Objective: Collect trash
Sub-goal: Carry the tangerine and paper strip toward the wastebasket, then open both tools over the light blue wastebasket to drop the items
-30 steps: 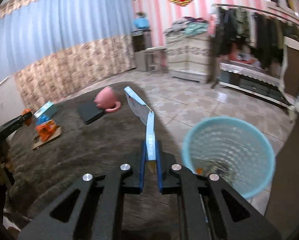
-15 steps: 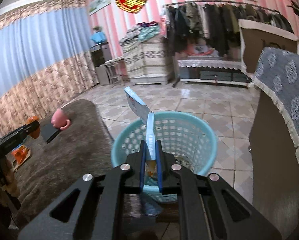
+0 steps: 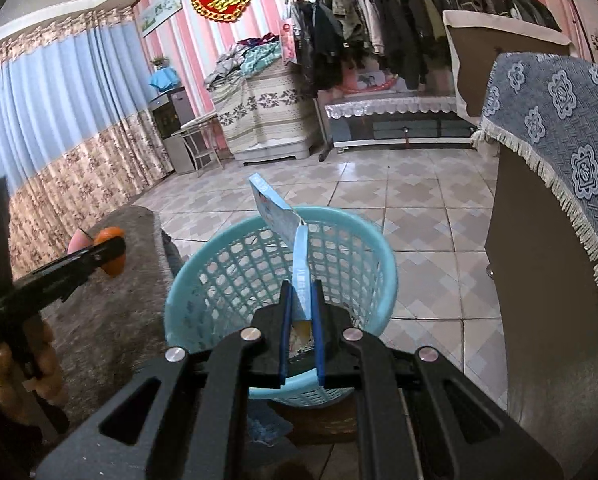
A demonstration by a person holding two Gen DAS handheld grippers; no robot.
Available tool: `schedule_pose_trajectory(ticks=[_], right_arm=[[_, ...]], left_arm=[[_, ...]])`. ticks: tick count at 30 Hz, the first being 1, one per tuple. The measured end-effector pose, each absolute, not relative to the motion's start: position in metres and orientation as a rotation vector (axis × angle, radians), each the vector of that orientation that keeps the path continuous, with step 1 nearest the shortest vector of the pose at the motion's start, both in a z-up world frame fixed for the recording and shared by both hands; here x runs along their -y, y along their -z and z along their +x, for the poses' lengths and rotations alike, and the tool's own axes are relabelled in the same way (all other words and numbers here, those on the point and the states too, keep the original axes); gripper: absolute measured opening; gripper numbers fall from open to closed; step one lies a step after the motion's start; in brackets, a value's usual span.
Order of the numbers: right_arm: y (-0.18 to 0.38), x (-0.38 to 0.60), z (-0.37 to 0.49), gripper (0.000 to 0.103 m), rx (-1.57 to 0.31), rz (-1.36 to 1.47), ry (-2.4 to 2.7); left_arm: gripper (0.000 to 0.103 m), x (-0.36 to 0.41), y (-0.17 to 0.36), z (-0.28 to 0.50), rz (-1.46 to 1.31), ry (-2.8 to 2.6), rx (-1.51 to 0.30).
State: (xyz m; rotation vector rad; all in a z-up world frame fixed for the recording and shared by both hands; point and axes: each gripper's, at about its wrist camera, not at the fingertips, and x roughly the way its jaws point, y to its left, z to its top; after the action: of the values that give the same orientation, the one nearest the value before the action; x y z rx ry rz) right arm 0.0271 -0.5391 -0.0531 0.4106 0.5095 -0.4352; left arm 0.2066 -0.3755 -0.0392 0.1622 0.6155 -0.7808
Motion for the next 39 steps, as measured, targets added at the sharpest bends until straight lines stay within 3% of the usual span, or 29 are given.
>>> schedule_pose_trajectory(ticks=[10,14,15,25,27,28,29,34,39], right_arm=[[0.064,0.553,0.033,0.01,-0.523,0.446,0.449],[0.067,0.553,0.039,0.01,-0.529,0.444,0.444],[0.069,0.553,0.041,0.01,-0.533,0.445,0.441],[0.071,0.545,0.067,0.011,-0.552,0.43,0.402],[0.074,0.543,0.076,0.025,-0.563,0.426,0.402],[0.076,0.543,0.078,0.052,-0.569,0.425,0.412],[0.078,0.543,0.079,0.066,-0.562,0.424,0.419],[0.081,0.534,0.079,0.067,-0.572,0.412,0.422],[0.065,0.519,0.073,0.079,-0.544,0.36,0.449]], left_arm=[[0.036,0.451,0.061,0.213,0.273,0.833,-0.633],[0.073,0.454,0.062,0.224,0.259,0.777,-0.635],[0.076,0.451,0.06,0.228,0.245,0.755,-0.632],[0.091,0.393,0.037,0.247,0.173,0.607,-0.56],[0.092,0.384,0.034,0.244,0.175,0.593,-0.543],[0.092,0.378,0.033,0.241,0.18,0.583,-0.531],[0.093,0.372,0.032,0.238,0.184,0.575,-0.519],[0.095,0.344,0.024,0.225,0.183,0.538,-0.478],[0.097,0.306,0.013,0.213,0.16,0.49,-0.447]])
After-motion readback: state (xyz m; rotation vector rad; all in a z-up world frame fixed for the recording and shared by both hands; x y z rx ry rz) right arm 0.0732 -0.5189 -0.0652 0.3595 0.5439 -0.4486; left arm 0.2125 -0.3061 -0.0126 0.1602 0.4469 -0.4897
